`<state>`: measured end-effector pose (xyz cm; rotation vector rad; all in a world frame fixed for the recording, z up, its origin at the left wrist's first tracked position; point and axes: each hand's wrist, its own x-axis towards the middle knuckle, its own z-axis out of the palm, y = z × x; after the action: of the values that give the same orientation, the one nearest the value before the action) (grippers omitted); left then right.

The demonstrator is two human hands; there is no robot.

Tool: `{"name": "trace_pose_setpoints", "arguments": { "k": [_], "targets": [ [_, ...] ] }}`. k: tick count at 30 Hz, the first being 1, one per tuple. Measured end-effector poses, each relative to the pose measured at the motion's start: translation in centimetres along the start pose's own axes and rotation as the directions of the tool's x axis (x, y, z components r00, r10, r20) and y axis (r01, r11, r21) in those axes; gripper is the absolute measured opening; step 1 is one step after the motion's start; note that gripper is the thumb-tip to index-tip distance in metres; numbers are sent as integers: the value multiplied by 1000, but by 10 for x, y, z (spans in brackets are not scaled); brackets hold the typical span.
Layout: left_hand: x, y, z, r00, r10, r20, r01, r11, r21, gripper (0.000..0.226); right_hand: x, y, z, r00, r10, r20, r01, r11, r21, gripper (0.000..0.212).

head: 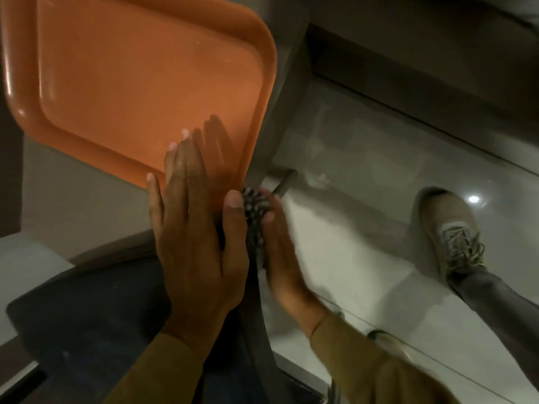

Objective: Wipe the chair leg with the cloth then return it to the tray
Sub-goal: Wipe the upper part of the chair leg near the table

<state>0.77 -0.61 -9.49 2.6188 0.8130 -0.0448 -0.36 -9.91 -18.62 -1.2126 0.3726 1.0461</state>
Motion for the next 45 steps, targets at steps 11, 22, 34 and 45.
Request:
{"name": "trace_pose_setpoints", "arguments": {
  "k": [11, 22, 34, 45],
  "targets": [
    [0, 4, -2, 999, -31, 13, 31, 999, 13, 68, 40, -2, -18, 991, 119, -56, -115, 991, 63, 56],
    [-2, 4, -1, 1000, -24, -18, 24, 1000, 14, 70, 87, 27, -30, 983, 128, -131, -132, 991, -19, 57],
    [0, 7, -3, 999, -11, 30, 11, 1000, 7, 65, -31, -2, 10, 999, 1, 38, -6, 993, 115, 69],
    [-1, 9, -5, 999, -37, -11, 37, 999, -10, 65, 102, 8, -15, 930, 310, -199, -262, 937, 232, 64]
  ]
}}
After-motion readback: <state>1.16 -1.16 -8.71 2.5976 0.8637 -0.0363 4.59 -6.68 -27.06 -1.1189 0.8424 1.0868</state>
